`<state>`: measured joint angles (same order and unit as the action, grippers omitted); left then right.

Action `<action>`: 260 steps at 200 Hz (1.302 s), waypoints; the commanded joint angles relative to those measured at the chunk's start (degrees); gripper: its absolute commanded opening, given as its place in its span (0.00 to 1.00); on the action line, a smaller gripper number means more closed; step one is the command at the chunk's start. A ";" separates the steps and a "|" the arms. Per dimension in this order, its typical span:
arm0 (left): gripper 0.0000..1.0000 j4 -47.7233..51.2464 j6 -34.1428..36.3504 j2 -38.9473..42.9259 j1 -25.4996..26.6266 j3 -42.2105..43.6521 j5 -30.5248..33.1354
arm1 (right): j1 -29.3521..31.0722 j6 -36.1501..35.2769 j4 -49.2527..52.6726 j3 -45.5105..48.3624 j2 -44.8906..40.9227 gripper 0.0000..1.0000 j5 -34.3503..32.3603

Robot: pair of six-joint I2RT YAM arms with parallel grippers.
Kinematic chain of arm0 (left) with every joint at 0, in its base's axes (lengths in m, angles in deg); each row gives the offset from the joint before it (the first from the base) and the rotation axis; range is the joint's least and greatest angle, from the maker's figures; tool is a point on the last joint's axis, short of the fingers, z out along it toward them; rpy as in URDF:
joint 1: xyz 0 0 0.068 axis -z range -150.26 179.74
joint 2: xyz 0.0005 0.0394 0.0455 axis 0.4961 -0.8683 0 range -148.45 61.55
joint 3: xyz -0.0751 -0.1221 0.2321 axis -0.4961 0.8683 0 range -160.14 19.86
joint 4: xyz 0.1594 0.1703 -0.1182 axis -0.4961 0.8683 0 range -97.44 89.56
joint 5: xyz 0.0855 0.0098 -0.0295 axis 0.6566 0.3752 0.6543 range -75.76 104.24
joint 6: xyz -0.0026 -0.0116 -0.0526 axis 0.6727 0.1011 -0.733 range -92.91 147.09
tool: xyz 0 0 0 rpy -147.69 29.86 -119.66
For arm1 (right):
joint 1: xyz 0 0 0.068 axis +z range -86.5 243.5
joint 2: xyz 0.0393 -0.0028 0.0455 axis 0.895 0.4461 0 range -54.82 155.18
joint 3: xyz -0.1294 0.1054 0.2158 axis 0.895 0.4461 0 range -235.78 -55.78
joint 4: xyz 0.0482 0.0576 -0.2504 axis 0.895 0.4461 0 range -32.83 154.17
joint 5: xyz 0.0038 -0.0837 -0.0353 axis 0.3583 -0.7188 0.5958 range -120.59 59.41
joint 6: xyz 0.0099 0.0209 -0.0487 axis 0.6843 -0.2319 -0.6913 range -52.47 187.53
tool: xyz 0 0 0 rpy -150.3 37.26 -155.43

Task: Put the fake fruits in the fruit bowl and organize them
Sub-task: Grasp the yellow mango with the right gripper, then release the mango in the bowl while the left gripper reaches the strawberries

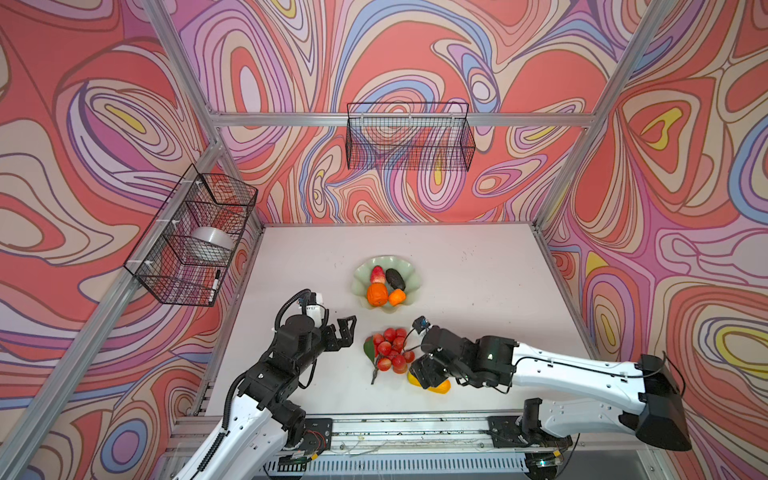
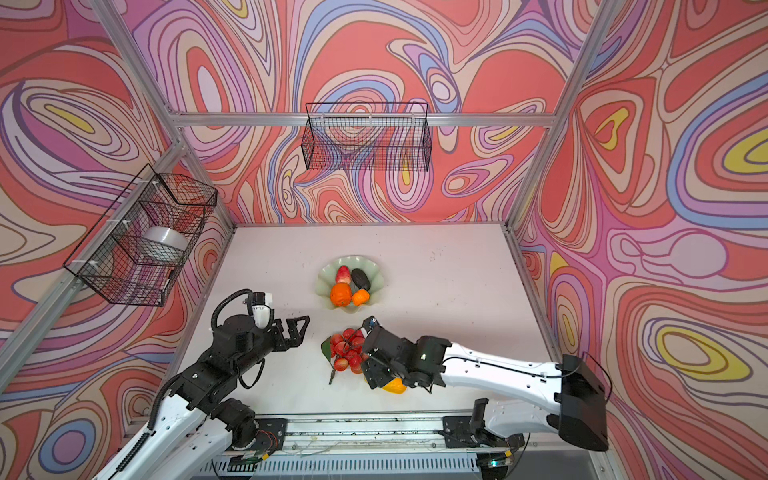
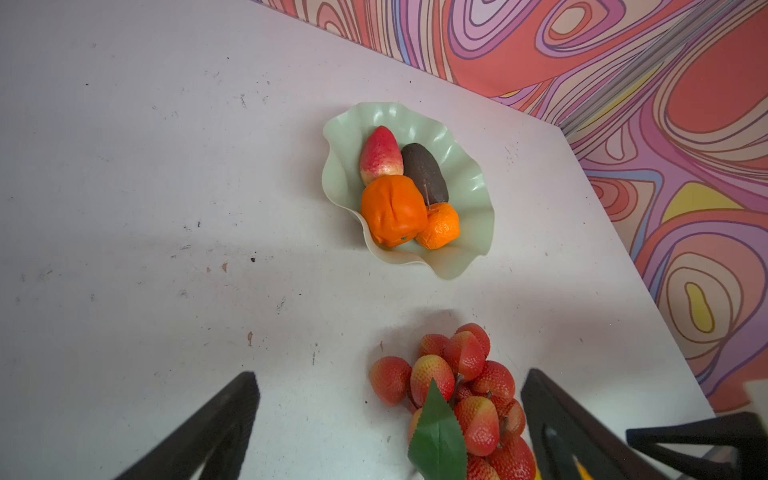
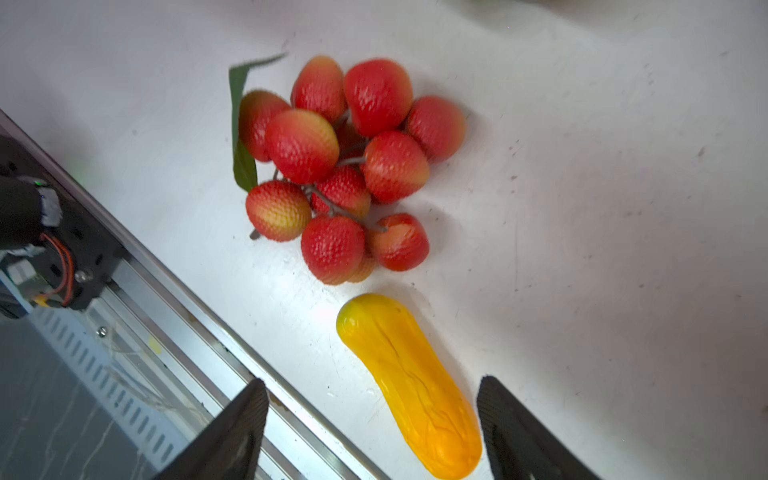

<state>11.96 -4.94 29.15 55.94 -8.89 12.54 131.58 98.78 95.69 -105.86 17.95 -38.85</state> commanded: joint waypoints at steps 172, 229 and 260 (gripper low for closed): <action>1.00 -2.81 -4.48 4.89 -0.29 5.12 -1.58 | 3.60 9.97 -2.62 5.83 14.69 0.36 -6.14; 1.00 -2.79 -5.66 6.64 -0.25 6.66 -1.45 | 5.29 18.94 9.95 0.00 -0.63 0.22 -15.48; 0.99 -0.88 -6.65 8.81 -0.28 7.49 -2.47 | -5.72 12.88 9.68 -10.30 -0.10 0.20 -18.08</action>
<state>9.51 -10.06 36.34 55.94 -2.38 10.60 134.68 114.56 104.50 -109.34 17.12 -52.57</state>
